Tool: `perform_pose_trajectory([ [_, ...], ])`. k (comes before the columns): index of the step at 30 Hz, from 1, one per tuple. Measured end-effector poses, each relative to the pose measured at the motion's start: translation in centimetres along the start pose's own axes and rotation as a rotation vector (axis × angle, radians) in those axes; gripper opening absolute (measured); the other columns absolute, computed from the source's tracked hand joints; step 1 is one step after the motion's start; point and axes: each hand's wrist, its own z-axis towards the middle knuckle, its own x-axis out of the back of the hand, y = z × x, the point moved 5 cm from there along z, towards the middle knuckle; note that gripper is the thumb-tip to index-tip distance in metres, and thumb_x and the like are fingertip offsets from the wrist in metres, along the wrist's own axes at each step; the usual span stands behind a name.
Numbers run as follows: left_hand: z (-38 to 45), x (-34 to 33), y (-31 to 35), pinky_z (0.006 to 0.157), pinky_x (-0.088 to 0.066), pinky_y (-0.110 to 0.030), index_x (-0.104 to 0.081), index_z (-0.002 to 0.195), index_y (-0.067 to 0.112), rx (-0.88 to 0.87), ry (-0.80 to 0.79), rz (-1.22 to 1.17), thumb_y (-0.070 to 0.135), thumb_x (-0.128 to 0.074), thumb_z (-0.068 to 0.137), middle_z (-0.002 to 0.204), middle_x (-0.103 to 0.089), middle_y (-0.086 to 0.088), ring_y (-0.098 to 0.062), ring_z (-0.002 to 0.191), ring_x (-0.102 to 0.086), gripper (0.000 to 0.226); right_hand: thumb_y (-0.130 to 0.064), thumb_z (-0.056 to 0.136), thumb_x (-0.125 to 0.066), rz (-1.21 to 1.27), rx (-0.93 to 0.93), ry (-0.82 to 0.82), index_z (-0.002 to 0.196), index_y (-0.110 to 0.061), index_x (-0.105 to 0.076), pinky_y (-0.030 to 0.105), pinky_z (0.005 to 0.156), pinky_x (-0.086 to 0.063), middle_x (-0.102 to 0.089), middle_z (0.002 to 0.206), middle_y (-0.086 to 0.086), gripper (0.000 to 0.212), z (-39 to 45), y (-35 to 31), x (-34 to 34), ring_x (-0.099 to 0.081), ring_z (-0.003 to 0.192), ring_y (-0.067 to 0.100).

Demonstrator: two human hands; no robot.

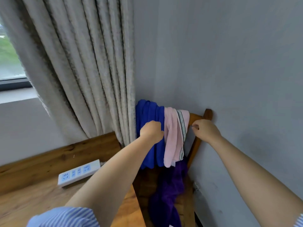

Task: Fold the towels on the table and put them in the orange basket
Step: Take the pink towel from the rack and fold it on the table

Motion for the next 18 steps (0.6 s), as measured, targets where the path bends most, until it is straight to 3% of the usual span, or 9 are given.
perform_pose_trajectory([
  [2, 2.3, -1.2, -0.1, 0.058, -0.036, -0.023, -0.054, 0.085, 0.014, 0.066, -0.019, -0.055, 0.021, -0.043, 0.095, 0.079, -0.042, 0.005, -0.015, 0.084, -0.044, 0.017, -0.012, 0.09, -0.043, -0.002, 0.006, 0.014, 0.092, 0.004, -0.065, 0.035, 0.072, -0.048, -0.067, 0.094, 0.019, 0.027, 3.1, 0.8, -0.6, -0.06, 0.087, 0.032],
  [5, 5.0, -2.7, -0.2, 0.048, -0.029, -0.02, -0.031, 0.06, 0.02, 0.185, -0.04, -0.125, 0.02, -0.042, 0.095, 0.065, -0.035, 0.007, -0.012, 0.071, -0.043, 0.037, -0.015, 0.09, -0.047, -0.033, 0.048, 0.03, 0.094, 0.002, -0.063, 0.029, 0.071, -0.043, -0.066, 0.1, 0.019, 0.024, 7.1, 1.6, -1.6, -0.06, 0.094, 0.031],
  [9, 8.5, -3.8, 0.2, 0.045, -0.023, -0.021, -0.026, 0.056, 0.015, 0.344, -0.011, -0.277, 0.016, -0.043, 0.094, 0.059, -0.031, 0.003, -0.01, 0.054, -0.03, 0.042, -0.021, 0.09, -0.05, -0.105, 0.082, 0.114, 0.109, -0.001, -0.062, 0.031, 0.094, -0.036, -0.058, 0.118, 0.018, 0.03, 11.3, 2.7, -2.6, -0.05, 0.111, 0.03],
  [11, 10.3, -4.1, 0.7, 0.044, -0.023, -0.022, -0.027, 0.055, 0.014, 0.402, 0.023, -0.337, 0.017, -0.045, 0.094, 0.058, -0.033, 0.001, -0.013, 0.057, -0.035, 0.043, -0.029, 0.09, -0.051, -0.148, 0.072, 0.1, 0.109, -0.003, -0.062, 0.032, 0.093, -0.036, -0.057, 0.117, 0.017, 0.034, 13.0, 3.4, -3.5, -0.049, 0.11, 0.03],
  [13, 11.3, -4.1, 1.1, 0.045, -0.029, -0.023, -0.039, 0.06, 0.008, 0.445, 0.069, -0.376, 0.017, -0.043, 0.095, 0.064, -0.05, -0.008, -0.02, 0.067, -0.044, 0.036, -0.031, 0.089, -0.053, -0.123, 0.063, 0.069, 0.113, -0.005, -0.061, 0.032, 0.09, -0.037, -0.057, 0.117, 0.017, 0.036, 13.7, 3.5, -4.3, -0.05, 0.11, 0.03],
  [15, 12.3, -4.4, 1.4, 0.058, -0.044, -0.03, -0.058, 0.079, 0.001, 0.485, 0.092, -0.41, 0.016, -0.041, 0.095, 0.085, -0.064, -0.016, -0.027, 0.08, -0.058, 0.028, -0.026, 0.089, -0.055, -0.075, 0.086, 0.079, 0.111, -0.006, -0.064, 0.032, 0.089, -0.037, -0.058, 0.115, 0.017, 0.031, 14.2, 3.5, -4.8, -0.049, 0.11, 0.031],
  [16, 12.9, -4.9, 1.4, 0.062, -0.045, -0.031, -0.061, 0.084, 0.001, 0.509, 0.105, -0.434, 0.016, -0.042, 0.094, 0.086, -0.065, -0.014, -0.028, 0.084, -0.06, 0.027, -0.023, 0.088, -0.055, -0.059, 0.103, 0.093, 0.108, -0.006, -0.066, 0.032, 0.089, -0.036, -0.059, 0.112, 0.017, 0.028, 14.4, 3.6, -5.0, -0.049, 0.109, 0.031],
  [18, 13.5, -5.8, 0.9, 0.05, -0.037, -0.024, -0.054, 0.065, 0.009, 0.551, 0.125, -0.497, 0.017, -0.044, 0.093, 0.065, -0.054, -0.004, -0.022, 0.065, -0.053, 0.031, -0.017, 0.088, -0.055, -0.047, 0.149, 0.131, 0.102, -0.004, -0.068, 0.033, 0.086, -0.034, -0.06, 0.105, 0.018, 0.023, 14.4, 3.6, -5.3, -0.05, 0.105, 0.032],
])
